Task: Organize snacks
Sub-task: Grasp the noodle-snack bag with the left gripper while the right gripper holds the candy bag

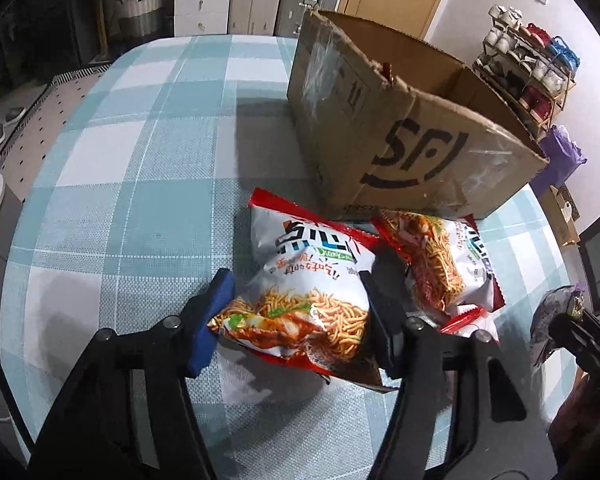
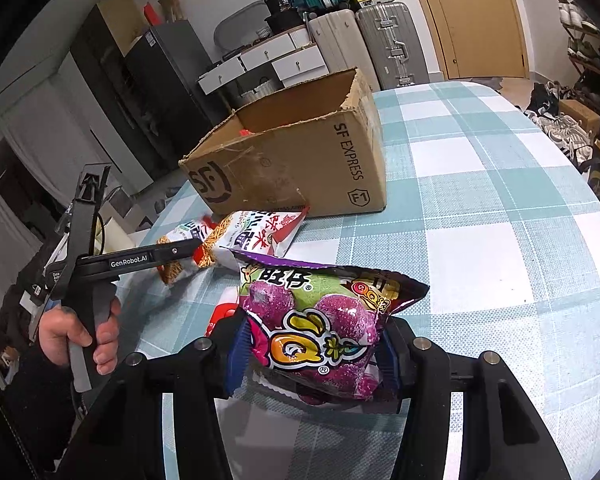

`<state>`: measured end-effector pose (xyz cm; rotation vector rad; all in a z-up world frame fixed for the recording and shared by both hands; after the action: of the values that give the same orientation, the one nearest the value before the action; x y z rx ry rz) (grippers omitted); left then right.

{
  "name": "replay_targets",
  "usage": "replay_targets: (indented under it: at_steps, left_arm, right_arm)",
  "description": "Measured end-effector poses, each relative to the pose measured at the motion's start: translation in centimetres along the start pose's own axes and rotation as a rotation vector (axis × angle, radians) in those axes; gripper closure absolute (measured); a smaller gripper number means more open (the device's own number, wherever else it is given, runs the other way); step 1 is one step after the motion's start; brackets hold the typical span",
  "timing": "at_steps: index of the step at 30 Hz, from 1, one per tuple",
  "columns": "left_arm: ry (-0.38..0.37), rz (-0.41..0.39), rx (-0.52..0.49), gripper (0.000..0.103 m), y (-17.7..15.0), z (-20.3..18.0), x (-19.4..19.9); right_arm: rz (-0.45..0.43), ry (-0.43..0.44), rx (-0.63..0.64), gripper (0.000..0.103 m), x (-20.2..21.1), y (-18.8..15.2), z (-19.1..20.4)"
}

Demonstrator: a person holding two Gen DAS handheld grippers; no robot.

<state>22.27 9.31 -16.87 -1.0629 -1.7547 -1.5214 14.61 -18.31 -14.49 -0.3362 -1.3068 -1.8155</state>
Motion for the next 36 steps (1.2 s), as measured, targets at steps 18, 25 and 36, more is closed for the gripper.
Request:
replay_targets:
  at_steps: [18, 25, 36]
  left_arm:
    - [-0.007, -0.009, 0.012, 0.054, -3.0, 0.0, 2.9]
    - [-0.023, -0.073, 0.03, 0.054, -3.8, -1.2, 6.0]
    - [-0.068, -0.171, -0.055, 0.054, -1.1, -6.1, 11.0]
  right_arm:
    - [-0.038, 0.032, 0.004, 0.049, 2.0, -0.2, 0.4]
    - [-0.051, 0.05, 0.002, 0.049, 2.7, -0.1, 0.7]
    - [-0.116, 0.061, 0.111, 0.049, 5.3, 3.3, 3.7]
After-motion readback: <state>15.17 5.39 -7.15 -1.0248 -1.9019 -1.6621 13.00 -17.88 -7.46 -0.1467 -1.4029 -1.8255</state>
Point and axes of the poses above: each gripper's, at about its wrist camera, not at the fingertips, and x roughly against the way its jaws point, z to its left, y to its top, the point moved 2 cm from there along -x, roughly the way its jaws point
